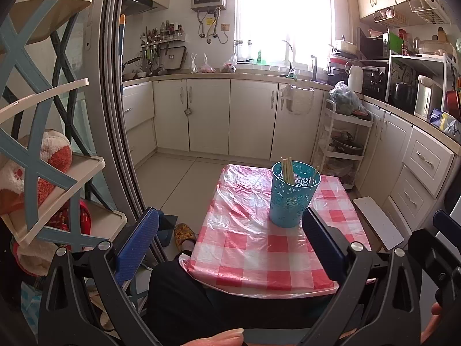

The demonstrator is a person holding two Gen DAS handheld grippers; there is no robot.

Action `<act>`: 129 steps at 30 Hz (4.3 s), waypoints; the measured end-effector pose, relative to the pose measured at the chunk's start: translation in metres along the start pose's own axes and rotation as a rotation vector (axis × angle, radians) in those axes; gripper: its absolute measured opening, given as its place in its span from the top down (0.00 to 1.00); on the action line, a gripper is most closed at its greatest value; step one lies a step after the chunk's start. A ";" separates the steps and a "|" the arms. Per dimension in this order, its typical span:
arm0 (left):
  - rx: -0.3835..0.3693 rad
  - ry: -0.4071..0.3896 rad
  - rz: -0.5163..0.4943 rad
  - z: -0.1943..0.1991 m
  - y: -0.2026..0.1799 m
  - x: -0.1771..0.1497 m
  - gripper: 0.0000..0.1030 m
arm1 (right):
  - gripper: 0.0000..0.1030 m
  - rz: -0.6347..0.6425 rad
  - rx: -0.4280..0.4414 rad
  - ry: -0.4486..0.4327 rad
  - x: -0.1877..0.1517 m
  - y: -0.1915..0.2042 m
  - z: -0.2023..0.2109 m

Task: Organize utensils

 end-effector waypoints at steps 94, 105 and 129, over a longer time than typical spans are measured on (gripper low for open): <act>0.036 0.265 -0.035 -0.110 -0.002 -0.050 0.07 | 0.07 -0.055 -0.049 0.284 -0.078 -0.104 -0.138; 0.035 0.389 -0.010 -0.172 -0.010 -0.075 0.07 | 0.07 0.004 -0.109 0.519 -0.155 -0.179 -0.311; 0.054 0.412 0.016 -0.213 -0.009 -0.081 0.07 | 0.06 0.029 -0.139 0.605 -0.185 -0.192 -0.351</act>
Point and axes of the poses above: each gripper's, at about its wrist camera, not at the fingertips, and z roughly against the way its jaws point, y to its left, x to its top, the point moved 9 cm from there along -z, roughly the way its jaws point, and after that the axes turned 14 degrees about z, right-handed, at the moved point
